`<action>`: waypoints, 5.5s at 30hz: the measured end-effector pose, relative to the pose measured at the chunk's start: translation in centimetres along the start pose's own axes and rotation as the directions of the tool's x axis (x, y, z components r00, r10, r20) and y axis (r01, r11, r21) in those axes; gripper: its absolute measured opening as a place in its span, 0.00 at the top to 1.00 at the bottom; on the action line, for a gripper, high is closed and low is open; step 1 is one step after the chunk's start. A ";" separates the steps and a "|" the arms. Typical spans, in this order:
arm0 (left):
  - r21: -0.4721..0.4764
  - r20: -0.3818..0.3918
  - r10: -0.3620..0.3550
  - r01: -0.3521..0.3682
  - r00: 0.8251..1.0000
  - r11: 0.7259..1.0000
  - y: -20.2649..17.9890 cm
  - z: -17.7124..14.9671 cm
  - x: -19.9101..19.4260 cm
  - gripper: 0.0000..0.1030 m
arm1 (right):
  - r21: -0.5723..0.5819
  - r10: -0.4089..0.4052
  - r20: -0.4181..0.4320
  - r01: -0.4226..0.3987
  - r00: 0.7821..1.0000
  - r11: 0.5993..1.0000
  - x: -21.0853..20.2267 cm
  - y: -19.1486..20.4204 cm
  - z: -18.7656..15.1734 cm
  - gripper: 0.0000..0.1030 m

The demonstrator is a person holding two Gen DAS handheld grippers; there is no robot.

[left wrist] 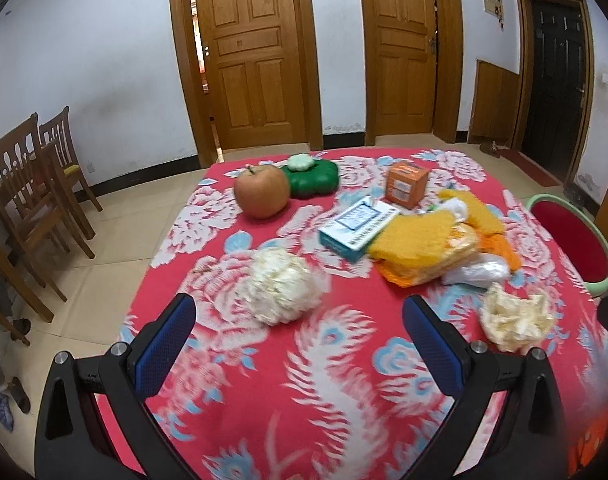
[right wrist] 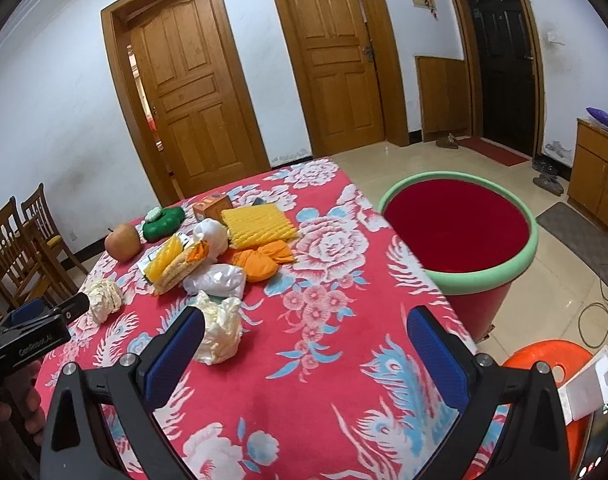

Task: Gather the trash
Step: 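Grasp the crumpled white paper ball with the left tool while the right tool grasps another paper ball, then carry both paper balls over the red bucket and open both tools, then return to the table and grasp the yellow foam net with the left tool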

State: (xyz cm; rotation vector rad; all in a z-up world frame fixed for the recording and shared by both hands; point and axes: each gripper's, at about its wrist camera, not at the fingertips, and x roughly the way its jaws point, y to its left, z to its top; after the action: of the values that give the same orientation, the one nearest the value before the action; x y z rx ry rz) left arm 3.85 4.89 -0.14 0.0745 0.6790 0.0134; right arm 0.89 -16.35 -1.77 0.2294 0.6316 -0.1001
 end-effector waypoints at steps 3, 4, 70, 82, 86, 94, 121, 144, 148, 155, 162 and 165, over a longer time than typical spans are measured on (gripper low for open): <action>0.005 -0.014 0.027 -0.027 1.000 1.000 1.3 0.4 1.1 0.02 | 0.004 0.017 -0.032 -0.017 0.999 1.000 0.9 0.5 0.1 0.00; 0.009 -0.023 0.036 -0.035 0.999 0.999 1.8 0.6 1.5 0.02 | 0.002 0.018 -0.045 -0.018 0.999 1.000 1.2 0.8 0.1 0.00; 0.178 -0.168 -0.524 0.548 0.835 0.817 -21.2 7.4 1.5 0.54 | 0.323 -0.159 0.007 0.148 0.987 0.935 3.2 -15.4 8.0 0.81; 0.261 -0.263 -0.565 0.622 0.782 0.739 -30.0 7.7 5.9 0.54 | 0.453 -0.190 -0.045 0.190 0.981 0.871 5.8 -20.7 7.8 0.58; 0.246 -0.275 -0.579 0.639 0.767 0.729 -32.0 8.0 6.6 0.52 | 0.480 -0.197 -0.026 0.185 0.980 0.858 5.3 -21.5 7.6 0.57; 0.294 -0.293 -0.542 0.613 0.788 0.734 -34.3 8.0 7.3 0.32 | 0.513 -0.243 0.010 0.203 0.970 0.834 3.2 -23.1 7.5 0.57; 0.141 -0.164 -0.478 0.500 0.863 0.854 -23.1 8.3 1.9 0.21 | 0.477 -0.188 0.024 0.154 0.982 0.865 -0.1 -18.2 6.8 0.39; -0.012 -0.158 -0.230 0.231 0.960 0.973 -8.2 4.8 5.2 0.21 | 0.365 -0.054 -0.054 0.070 0.997 0.928 3.2 -11.4 4.7 0.39; -0.021 -0.173 -0.255 0.255 0.951 0.967 -8.5 4.4 6.4 0.21 | 0.346 -0.039 -0.083 0.066 0.996 0.936 3.9 -10.7 4.4 0.39; -0.041 -0.195 -0.316 0.314 0.929 0.949 -9.3 4.0 8.6 0.20 | 0.327 -0.018 -0.114 0.055 0.993 0.944 4.9 -10.0 4.2 0.39; -0.082 -0.174 -0.340 0.330 0.924 0.940 -8.0 4.2 8.0 0.20 | 0.333 -0.014 -0.124 0.055 0.992 0.941 5.2 -10.3 4.0 0.39; -0.050 -0.166 -0.317 0.313 0.934 0.948 -8.0 4.3 7.8 0.34 | 0.331 -0.012 -0.125 0.053 0.992 0.942 5.4 -10.2 3.9 0.39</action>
State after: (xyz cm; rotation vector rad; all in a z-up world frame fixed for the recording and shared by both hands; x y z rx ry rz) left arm 12.53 -3.05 -2.33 -0.0592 0.8576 -0.2850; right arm 5.78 -27.33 -3.77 0.5575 0.7389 -0.2274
